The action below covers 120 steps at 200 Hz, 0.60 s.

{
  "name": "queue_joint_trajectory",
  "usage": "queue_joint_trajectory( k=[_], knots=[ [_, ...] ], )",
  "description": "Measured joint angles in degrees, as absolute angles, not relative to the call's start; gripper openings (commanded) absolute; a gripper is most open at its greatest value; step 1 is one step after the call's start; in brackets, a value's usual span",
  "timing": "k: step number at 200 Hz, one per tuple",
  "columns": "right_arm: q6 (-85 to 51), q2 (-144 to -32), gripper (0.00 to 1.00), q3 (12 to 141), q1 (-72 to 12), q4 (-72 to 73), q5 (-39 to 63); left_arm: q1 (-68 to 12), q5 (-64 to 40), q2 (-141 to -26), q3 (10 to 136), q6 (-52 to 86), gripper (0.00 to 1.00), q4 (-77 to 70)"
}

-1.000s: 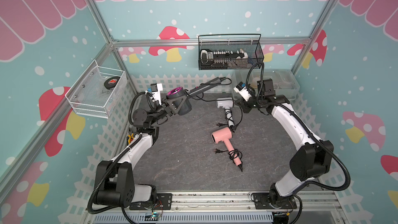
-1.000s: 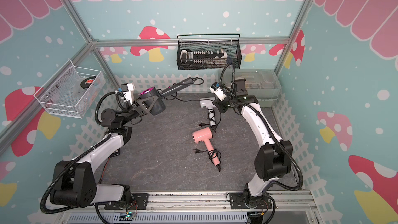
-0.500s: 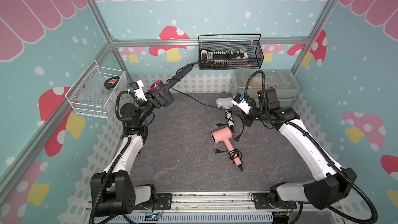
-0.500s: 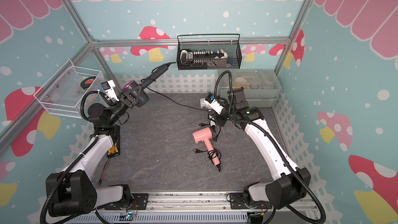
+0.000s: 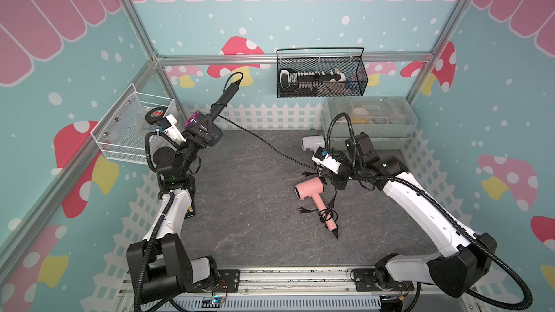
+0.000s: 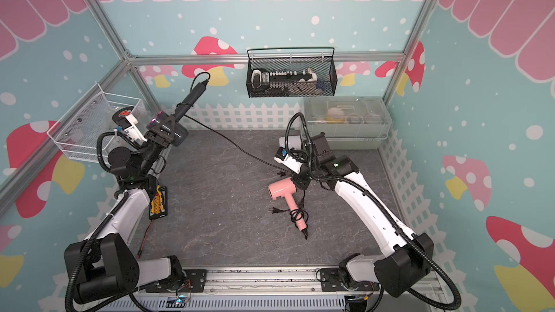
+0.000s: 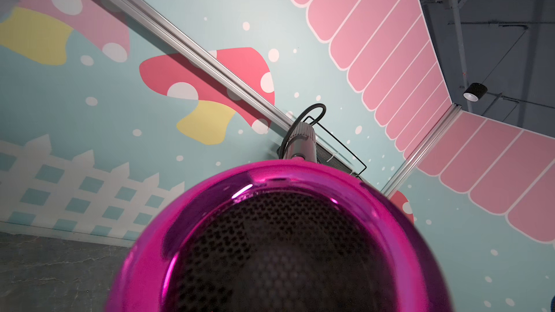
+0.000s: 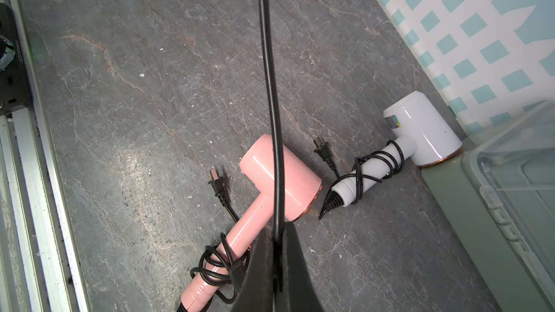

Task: Wrap the cord around the hair dryer
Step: Wrap the power cord around the hair dryer.

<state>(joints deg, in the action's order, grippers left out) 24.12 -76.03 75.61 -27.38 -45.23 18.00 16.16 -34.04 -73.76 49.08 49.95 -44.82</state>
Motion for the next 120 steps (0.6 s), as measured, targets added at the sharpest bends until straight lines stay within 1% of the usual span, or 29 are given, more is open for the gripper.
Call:
queue_joint_trajectory(
  k=[89,120],
  knots=[
    [23.9,-79.0,0.0,73.6,-31.0,-45.3,13.0,18.2,-34.9,-75.5,49.0,54.0,0.0,-48.4],
    [24.0,-79.3,0.0,76.2,-32.4,-48.9,12.4,18.2,-35.1,-76.0,49.0,52.9,0.0,-47.7]
  ],
)
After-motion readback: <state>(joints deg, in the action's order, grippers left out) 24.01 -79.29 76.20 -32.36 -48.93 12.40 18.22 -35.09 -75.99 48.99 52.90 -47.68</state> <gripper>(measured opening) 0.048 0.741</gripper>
